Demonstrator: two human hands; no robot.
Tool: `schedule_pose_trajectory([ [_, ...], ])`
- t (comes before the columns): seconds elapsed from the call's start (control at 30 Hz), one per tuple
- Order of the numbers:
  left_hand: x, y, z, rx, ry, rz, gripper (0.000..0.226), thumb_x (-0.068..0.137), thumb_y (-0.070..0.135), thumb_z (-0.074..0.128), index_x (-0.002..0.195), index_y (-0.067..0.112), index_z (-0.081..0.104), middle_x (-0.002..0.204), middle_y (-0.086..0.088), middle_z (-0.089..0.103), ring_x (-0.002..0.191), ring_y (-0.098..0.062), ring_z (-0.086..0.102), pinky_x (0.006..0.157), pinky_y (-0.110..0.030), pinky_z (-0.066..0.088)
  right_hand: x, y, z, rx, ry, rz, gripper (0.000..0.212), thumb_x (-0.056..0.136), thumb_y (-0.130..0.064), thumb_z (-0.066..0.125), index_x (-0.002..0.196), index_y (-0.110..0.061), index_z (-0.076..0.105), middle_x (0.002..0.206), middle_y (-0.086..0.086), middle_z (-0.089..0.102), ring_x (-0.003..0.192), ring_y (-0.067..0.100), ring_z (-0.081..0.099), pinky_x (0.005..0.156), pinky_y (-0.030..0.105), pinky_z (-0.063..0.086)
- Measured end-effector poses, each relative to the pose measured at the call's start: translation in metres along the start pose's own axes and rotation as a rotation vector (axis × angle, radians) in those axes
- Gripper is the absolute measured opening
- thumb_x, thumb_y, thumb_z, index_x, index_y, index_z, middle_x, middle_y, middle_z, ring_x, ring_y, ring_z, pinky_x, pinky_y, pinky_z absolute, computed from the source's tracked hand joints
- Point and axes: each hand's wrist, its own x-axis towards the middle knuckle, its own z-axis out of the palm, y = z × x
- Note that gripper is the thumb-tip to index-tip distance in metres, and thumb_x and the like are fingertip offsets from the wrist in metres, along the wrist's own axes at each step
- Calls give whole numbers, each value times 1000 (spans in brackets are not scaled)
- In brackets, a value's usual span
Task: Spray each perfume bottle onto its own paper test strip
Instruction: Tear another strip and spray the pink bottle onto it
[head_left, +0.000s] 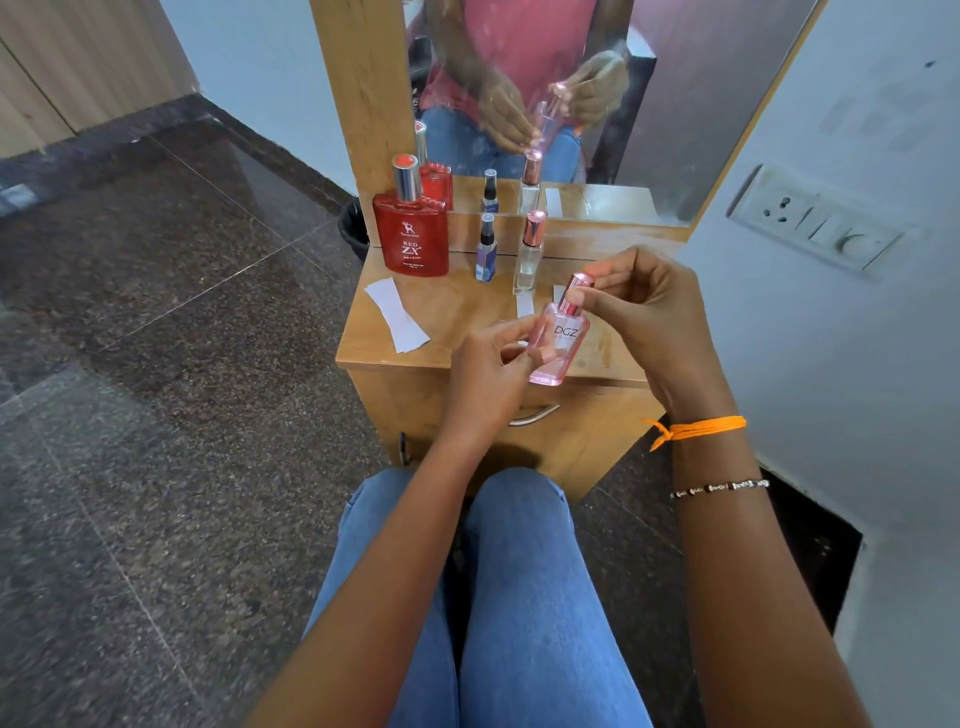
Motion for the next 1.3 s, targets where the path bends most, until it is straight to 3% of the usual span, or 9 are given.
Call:
schedule_pose_trajectory([
  [0.13, 4, 0, -1, -25, -13, -36, 37, 83, 16, 67, 120, 18, 63, 116, -3, 68, 102, -14, 65, 75, -25, 58, -3, 2, -1, 112, -99, -10, 38, 84, 1, 63, 120, -13, 59, 110, 2, 68, 103, 8, 66, 88, 22, 53],
  [0.23, 5, 2, -1, -10, 5, -15, 35, 83, 18, 68, 118, 18, 65, 114, -2, 69, 99, -13, 65, 69, -23, 57, -4, 1, 1, 132, -12, -11, 27, 81, 3, 67, 105, -10, 68, 93, -2, 73, 89, 9, 70, 82, 23, 55],
  [0.33, 5, 2, 2, -15, -10, -7, 37, 82, 13, 69, 119, 15, 65, 113, -3, 70, 100, -14, 66, 83, -28, 56, -2, 2, 4, 102, 66, -20, 25, 71, -2, 77, 88, -17, 65, 79, -7, 70, 72, 4, 65, 71, 22, 55],
  [0.53, 10, 4, 5, -11, -45, -13, 35, 83, 10, 65, 118, 13, 65, 109, -5, 71, 102, -18, 65, 93, -43, 52, -9, 18, -1, 146, -102, 98, 41, 79, 1, 68, 118, -4, 58, 102, 5, 69, 94, 13, 67, 89, 28, 54],
  [0.67, 15, 9, 8, 6, -56, 14, 33, 83, 12, 66, 116, 14, 65, 107, -3, 71, 99, -14, 66, 91, -39, 53, -8, 26, -5, 133, -95, 143, 39, 78, 4, 68, 117, 2, 60, 102, 12, 70, 94, 21, 68, 88, 33, 56],
  [0.83, 19, 8, 14, 155, 8, 54, 36, 87, 19, 64, 123, 14, 61, 117, 0, 67, 105, -10, 62, 84, -18, 49, 6, 30, -9, 78, 9, 84, 34, 80, 5, 66, 113, 2, 61, 101, 13, 70, 94, 22, 67, 86, 31, 56],
  [1.0, 22, -4, 14, 290, 16, 39, 28, 90, 16, 58, 117, 13, 63, 120, -1, 65, 113, -14, 57, 98, -35, 45, 33, 41, -4, 4, 200, 23, 32, 78, 6, 66, 109, -2, 63, 96, 5, 68, 87, 10, 66, 85, 24, 54],
  [1.17, 28, -9, 16, 330, 9, 68, 21, 88, 12, 58, 107, 13, 67, 111, 0, 67, 106, -12, 59, 86, -29, 49, 54, 51, 4, -10, 228, -5, 29, 77, 6, 65, 103, -6, 64, 98, 8, 68, 93, 18, 65, 88, 31, 54],
  [1.3, 32, -10, 17, 344, 12, 70, 20, 88, 11, 58, 105, 13, 68, 108, 1, 68, 100, -7, 59, 83, -19, 41, 65, 60, 11, -39, 176, 14, 30, 76, 7, 63, 105, -1, 64, 93, 3, 68, 85, 9, 65, 76, 18, 52],
])
